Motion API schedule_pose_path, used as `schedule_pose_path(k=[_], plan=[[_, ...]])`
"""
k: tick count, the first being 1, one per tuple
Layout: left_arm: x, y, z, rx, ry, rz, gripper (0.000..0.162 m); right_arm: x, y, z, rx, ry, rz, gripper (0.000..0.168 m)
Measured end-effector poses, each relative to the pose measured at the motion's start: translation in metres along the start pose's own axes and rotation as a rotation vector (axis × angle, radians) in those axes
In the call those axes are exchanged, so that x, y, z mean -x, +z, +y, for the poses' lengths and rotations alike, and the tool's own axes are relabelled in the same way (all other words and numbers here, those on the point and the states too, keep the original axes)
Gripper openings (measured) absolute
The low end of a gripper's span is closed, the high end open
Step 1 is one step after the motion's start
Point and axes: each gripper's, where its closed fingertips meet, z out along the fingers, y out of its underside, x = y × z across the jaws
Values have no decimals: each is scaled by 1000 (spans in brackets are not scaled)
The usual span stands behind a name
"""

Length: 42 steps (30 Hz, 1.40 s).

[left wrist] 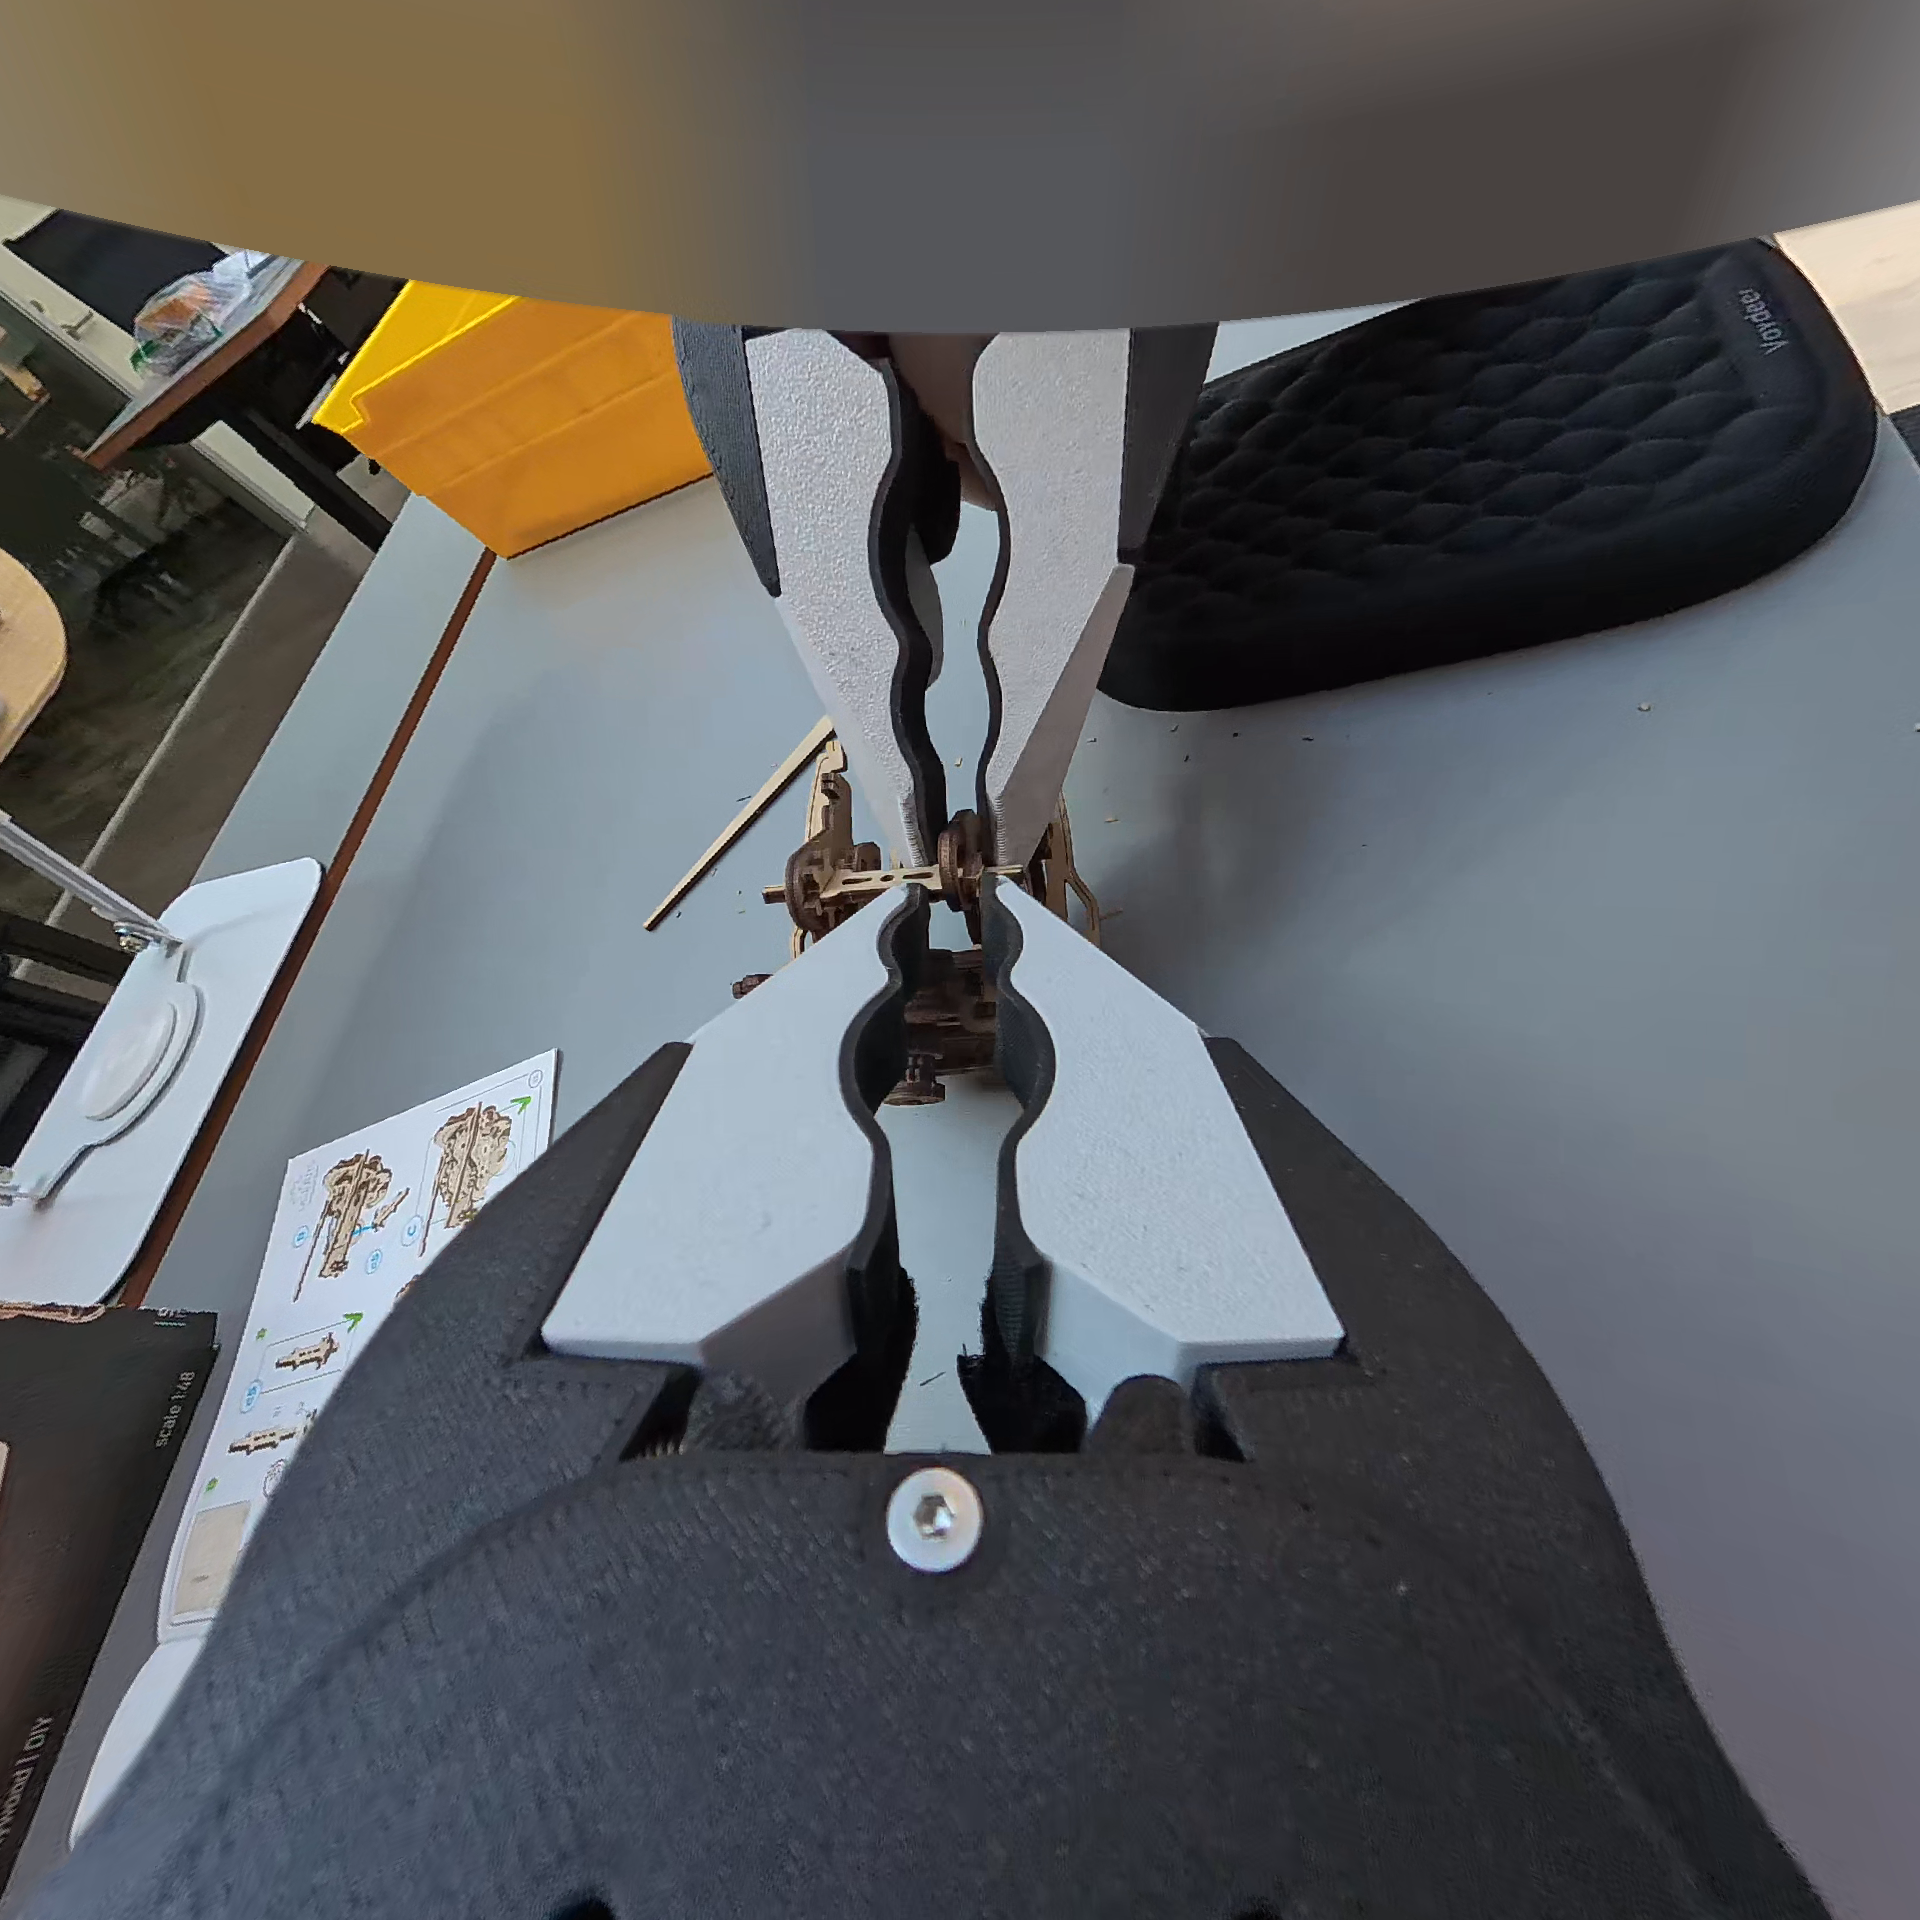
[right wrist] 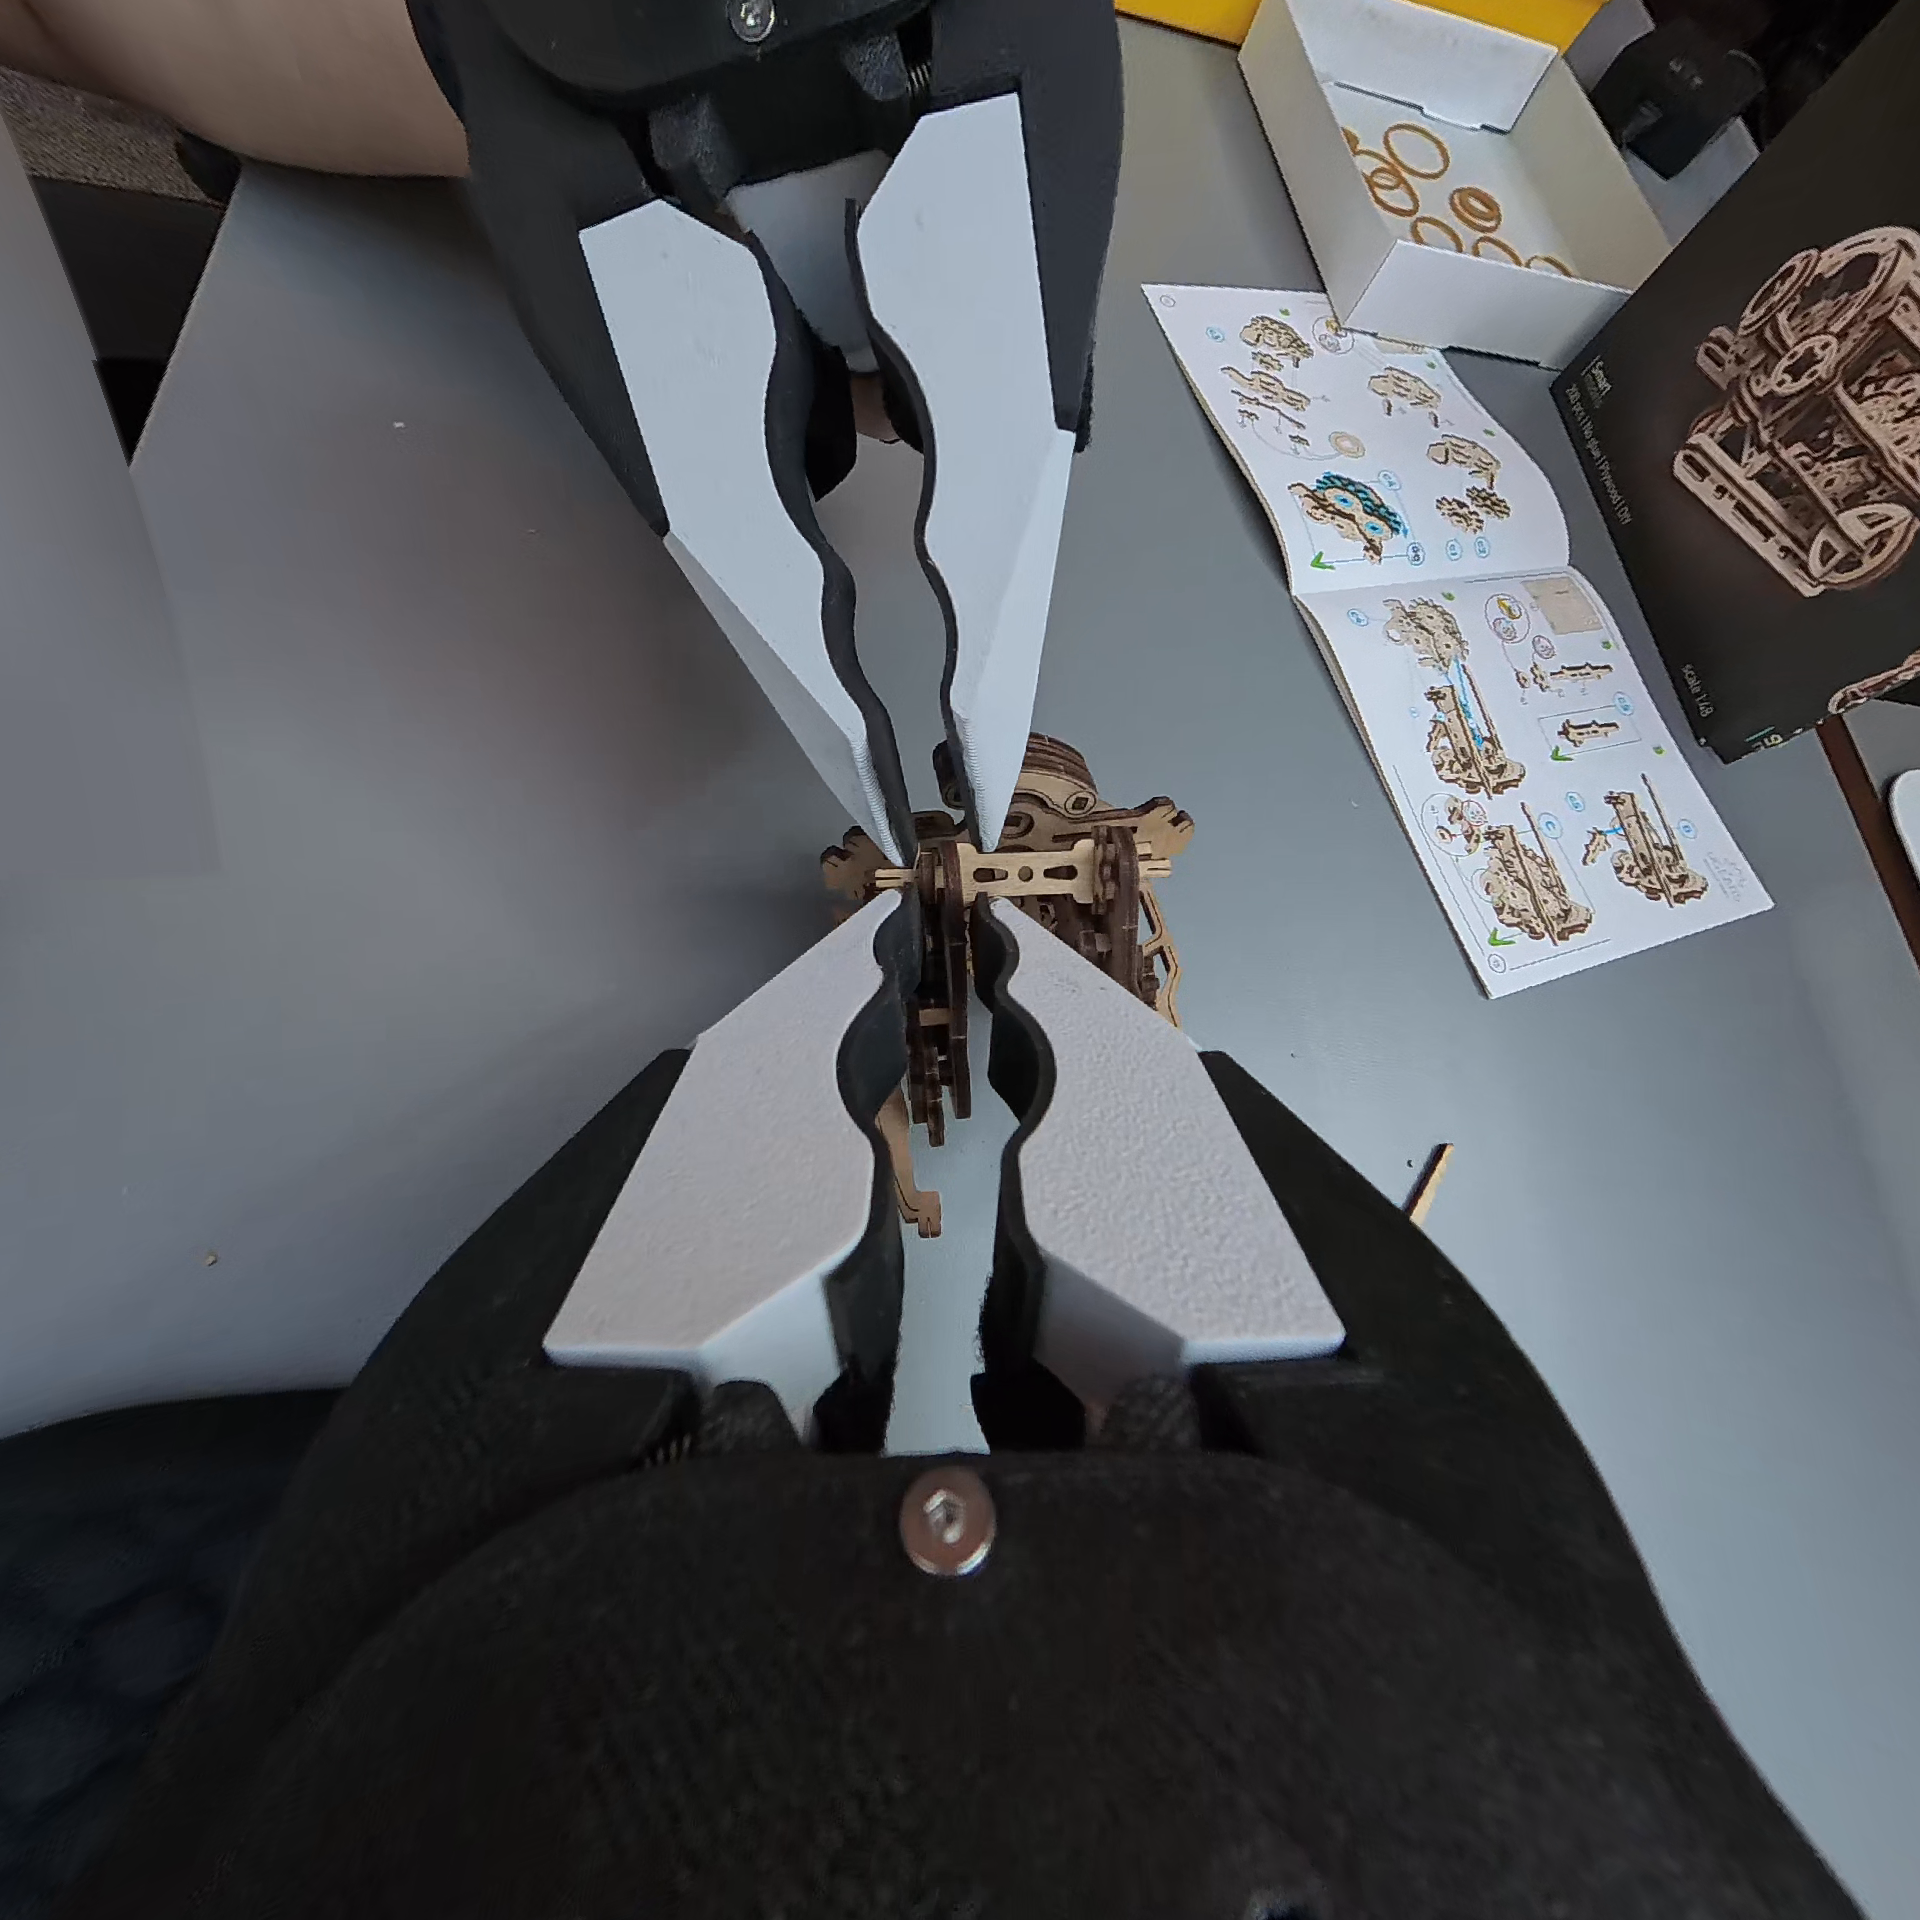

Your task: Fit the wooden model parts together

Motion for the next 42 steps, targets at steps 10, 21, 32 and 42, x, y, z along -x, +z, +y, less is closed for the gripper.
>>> schedule_pose_path(k=[10,21,32,42], plan=[[-1,2,-2,-9,-62,21,7,2,-3,2,57,-22,20,4],[-3,4,-2,5,-45,3,6,3,-4,5,82,-57,31,3],[-3,4,-2,6,-30,-9,6,4,-3,5,88,-88,38,0],[-1,6,-1,6,-25,-23,6,2,-3,8,97,-99,39,2]])
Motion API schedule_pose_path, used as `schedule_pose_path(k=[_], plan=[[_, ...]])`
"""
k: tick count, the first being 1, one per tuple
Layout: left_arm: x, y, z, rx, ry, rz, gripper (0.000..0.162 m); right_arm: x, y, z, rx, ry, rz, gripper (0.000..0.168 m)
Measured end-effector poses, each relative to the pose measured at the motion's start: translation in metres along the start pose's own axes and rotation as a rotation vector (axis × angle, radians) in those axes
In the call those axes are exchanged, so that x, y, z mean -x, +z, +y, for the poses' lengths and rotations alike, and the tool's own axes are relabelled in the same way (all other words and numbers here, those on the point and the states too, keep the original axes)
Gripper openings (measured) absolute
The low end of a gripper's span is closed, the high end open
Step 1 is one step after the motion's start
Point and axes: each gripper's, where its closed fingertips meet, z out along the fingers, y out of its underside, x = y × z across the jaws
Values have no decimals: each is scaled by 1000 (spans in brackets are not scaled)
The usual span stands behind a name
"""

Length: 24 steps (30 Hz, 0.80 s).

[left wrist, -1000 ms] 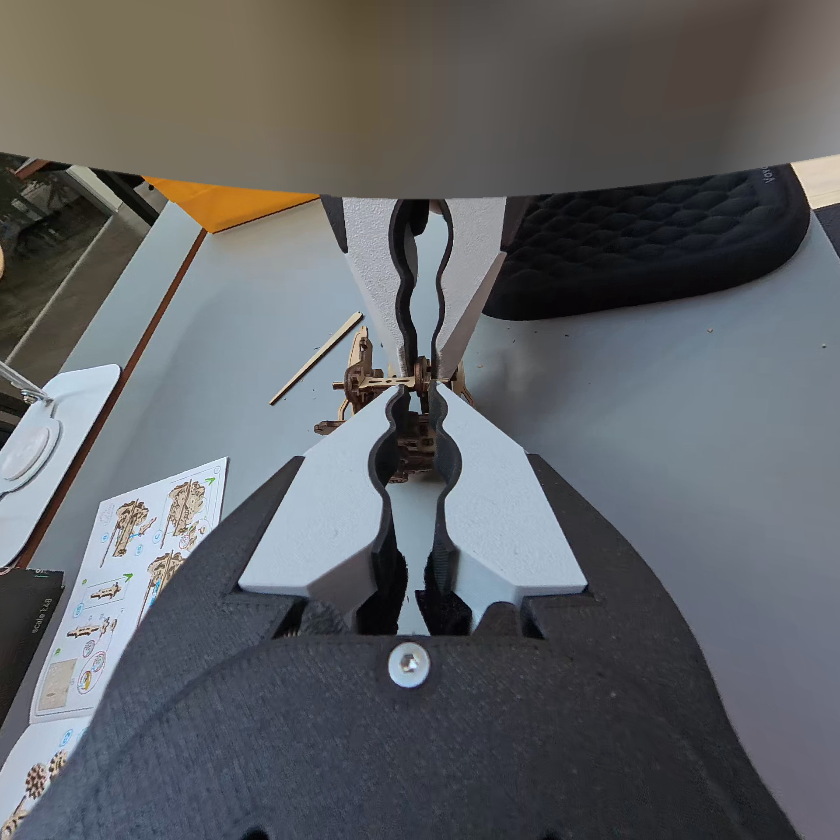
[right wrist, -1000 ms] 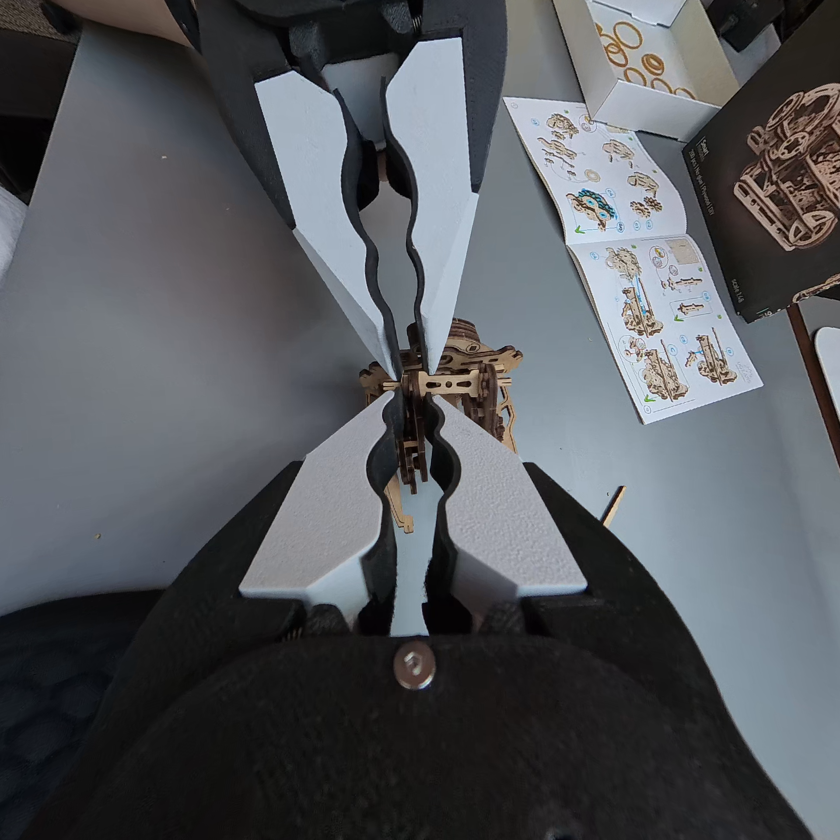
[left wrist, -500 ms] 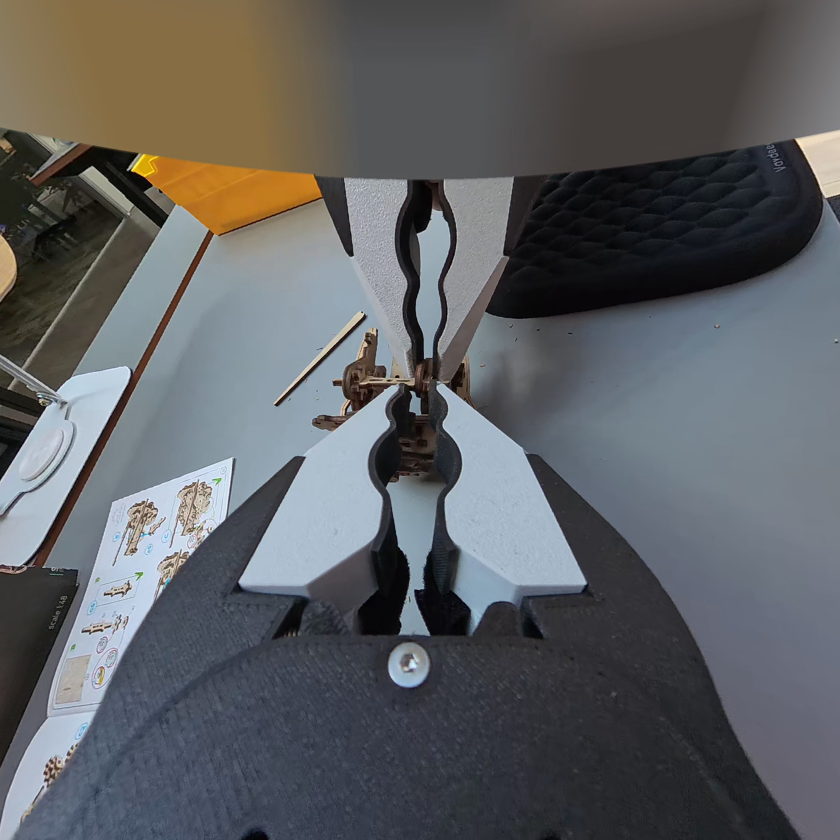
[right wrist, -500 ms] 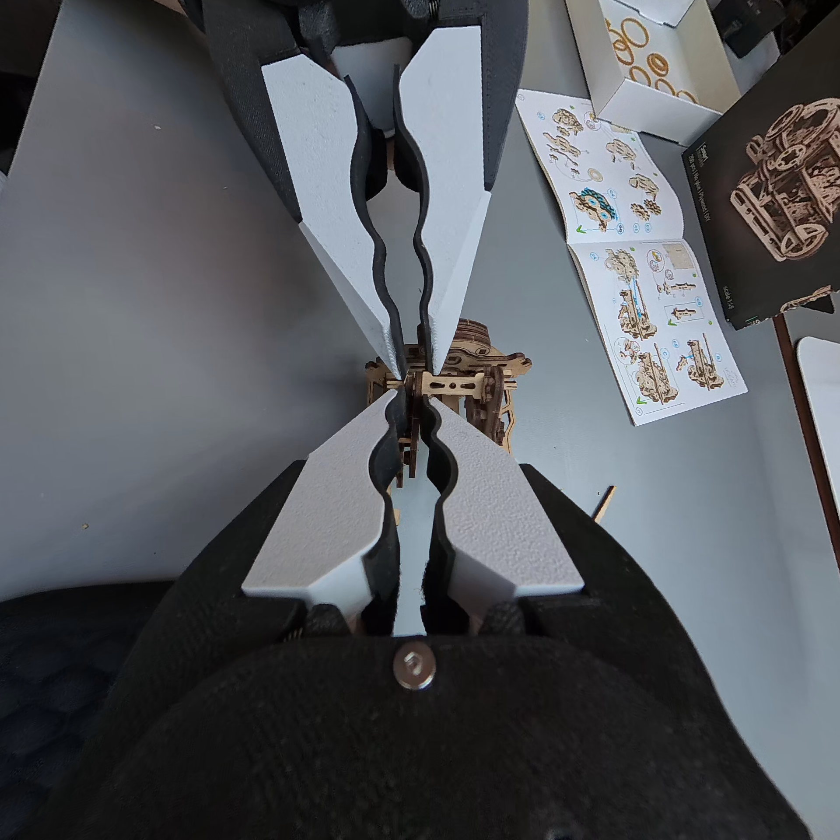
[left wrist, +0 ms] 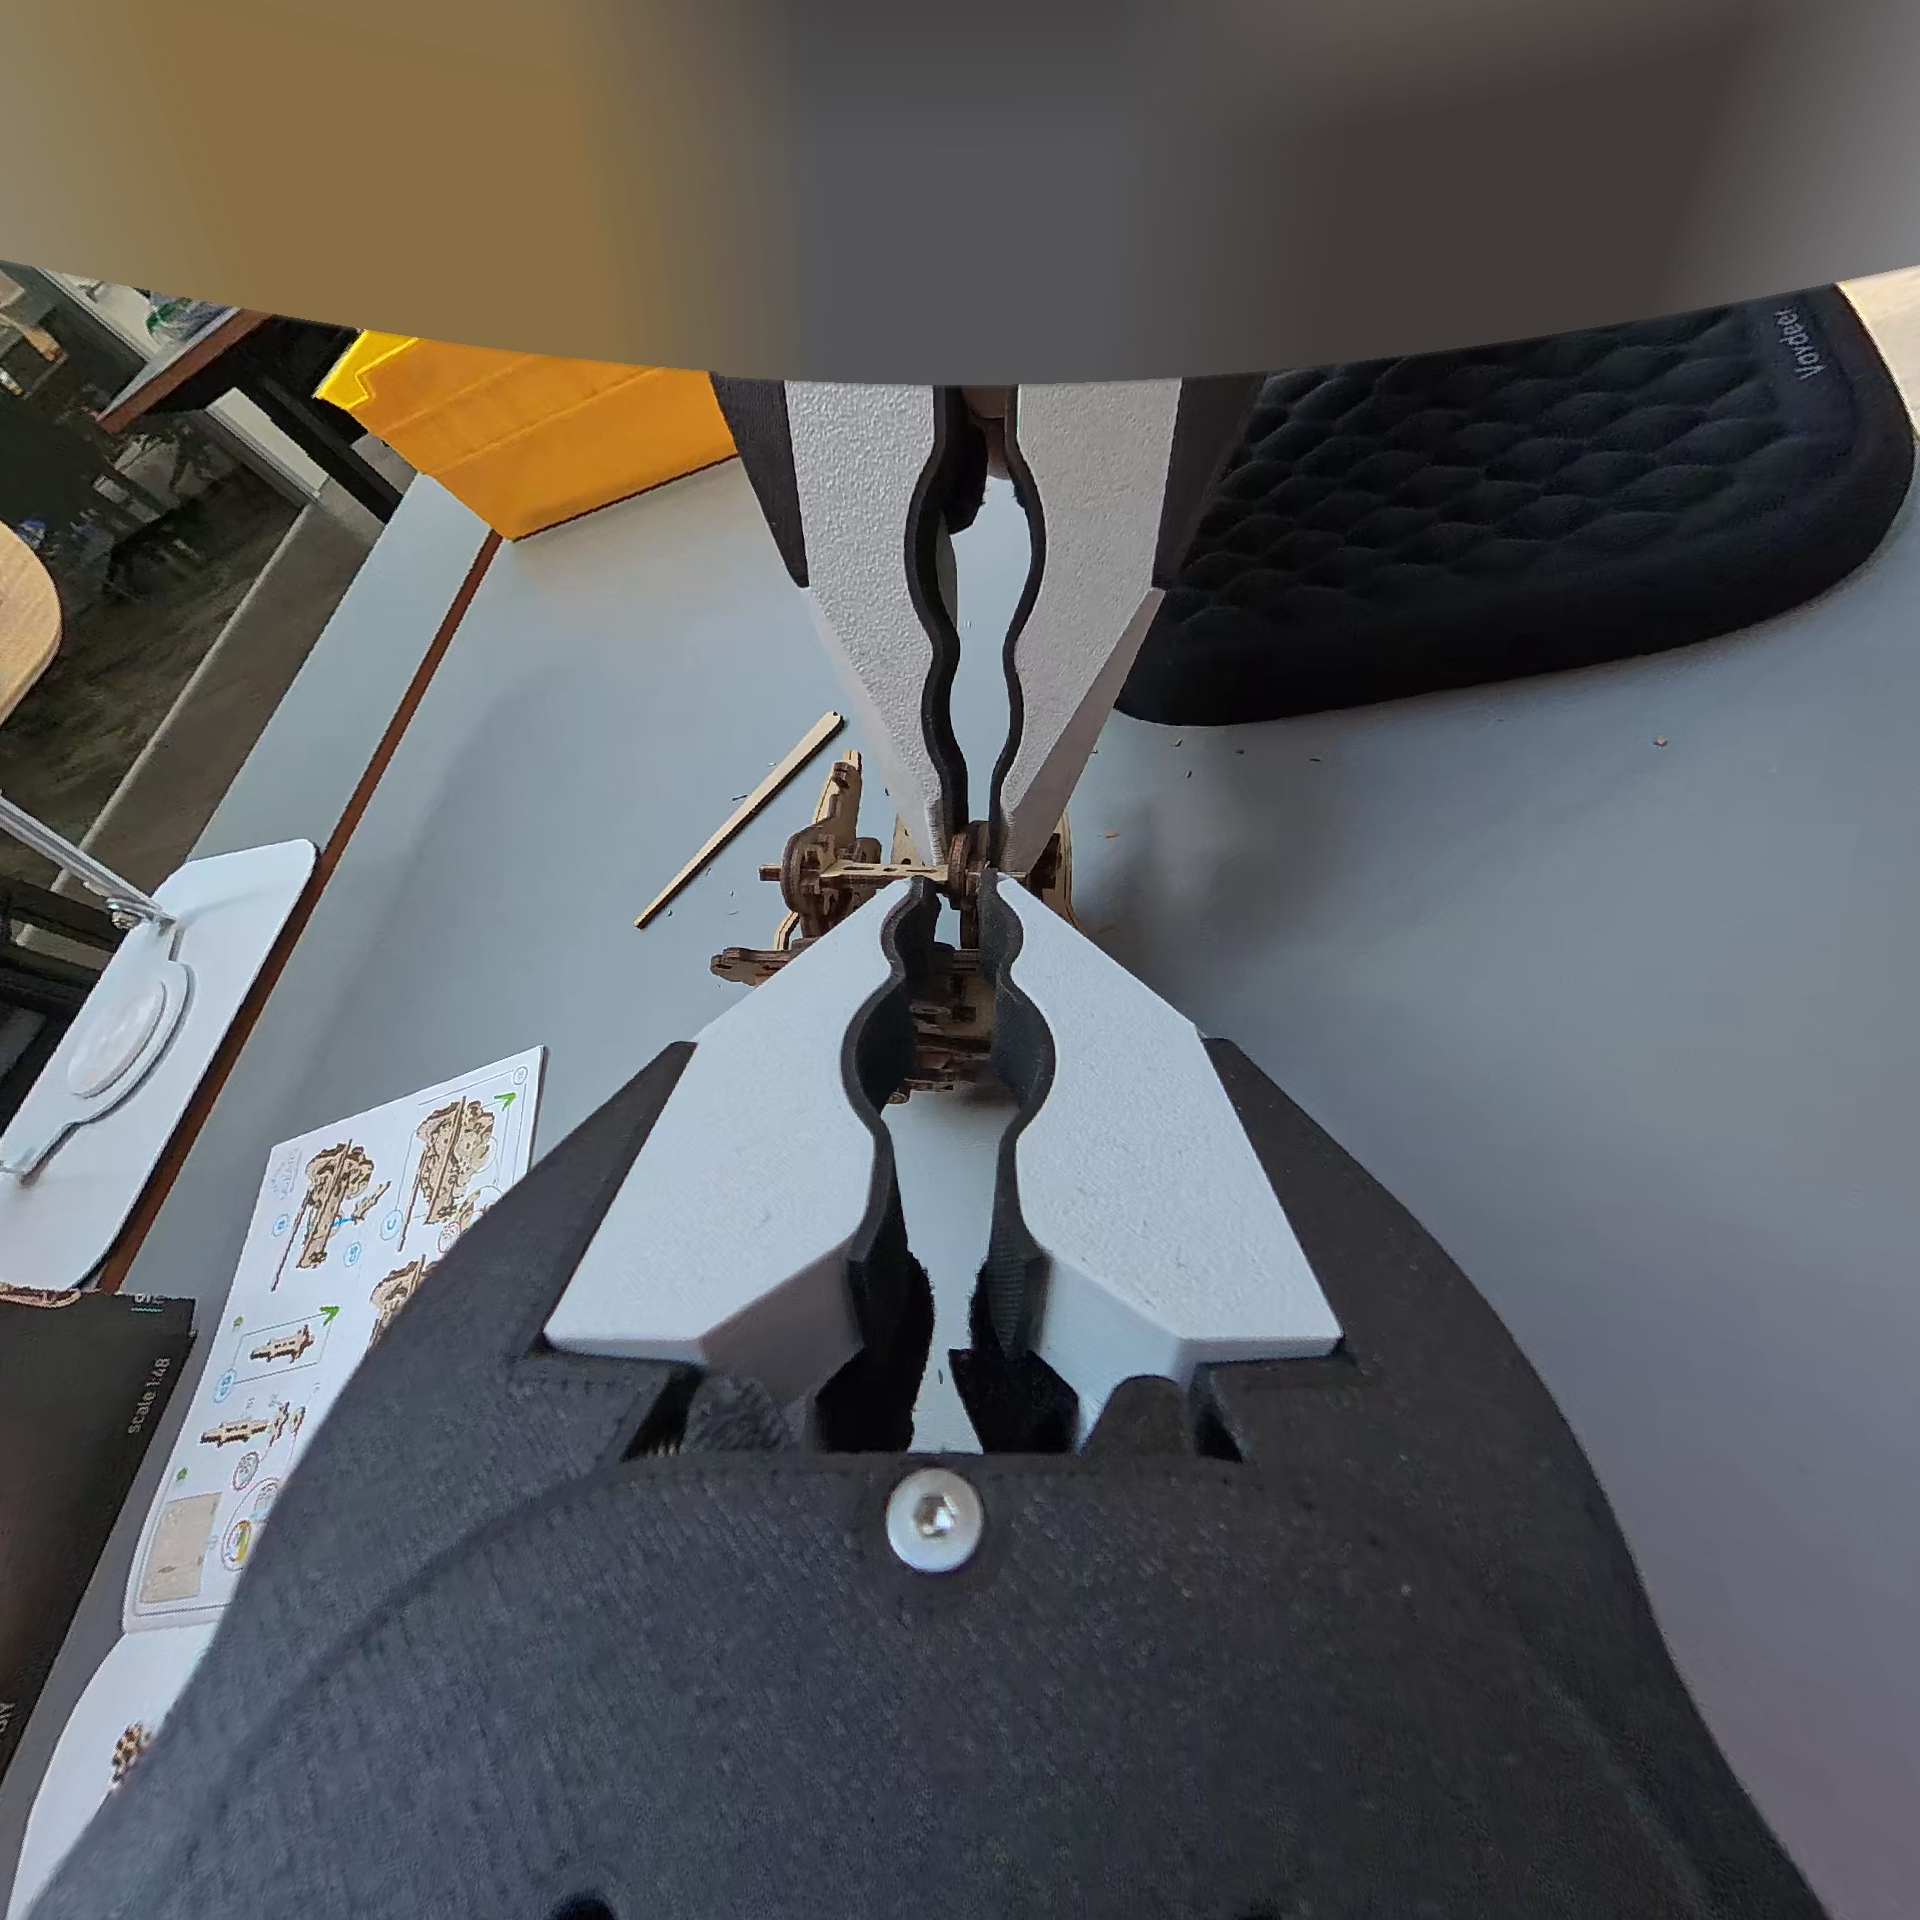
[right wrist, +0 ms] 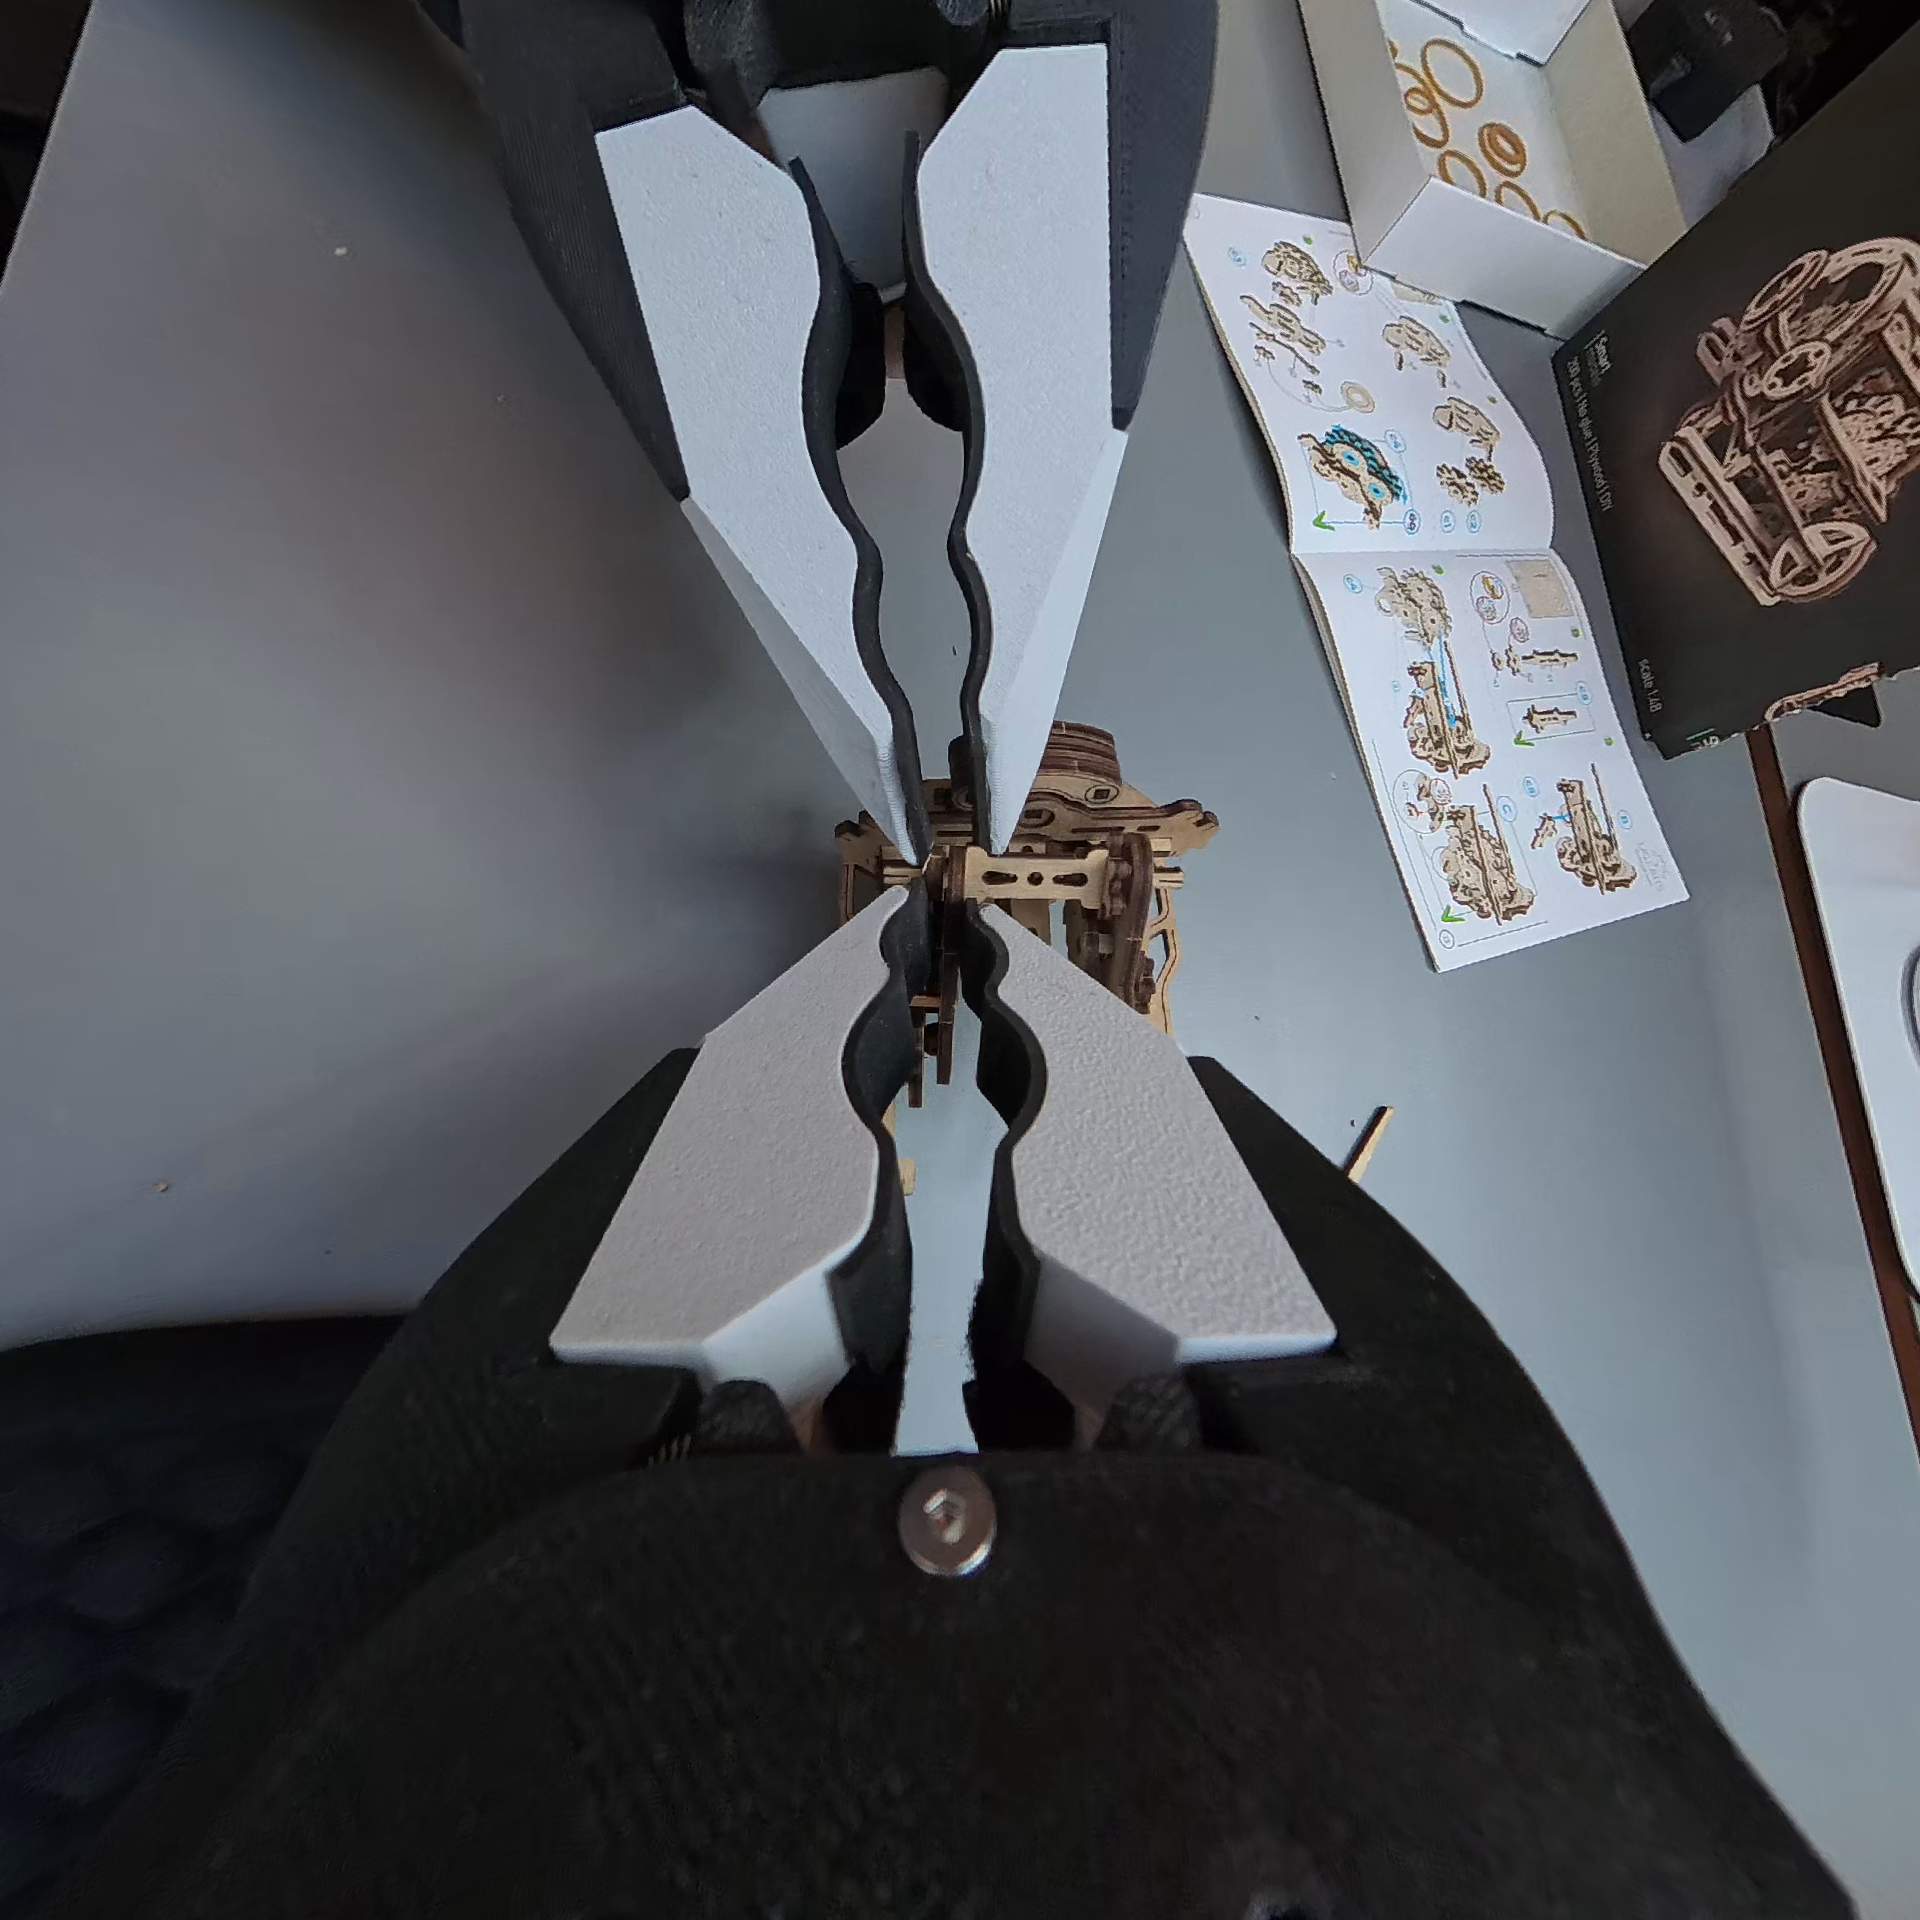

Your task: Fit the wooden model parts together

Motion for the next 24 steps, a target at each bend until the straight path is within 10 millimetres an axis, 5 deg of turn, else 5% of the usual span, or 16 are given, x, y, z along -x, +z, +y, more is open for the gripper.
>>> schedule_pose_path(k=[6,11,19,21,24], plan=[[9,4,0,-23,-51,-37,7,-9,0,3,-57,63,-13,4],[11,3,-1,-32,-31,-69,17,-8,1,6,-84,64,-50,34],[13,-2,-9,-91,-148,-20,24,-18,-34,-7,-274,128,-130,33],[14,-3,-12,-113,-185,-8,24,-39,-48,-8,-336,185,-65,33],[26,-7,-11,-122,-271,-36,26,-105,-64,14,-435,447,193,35]])
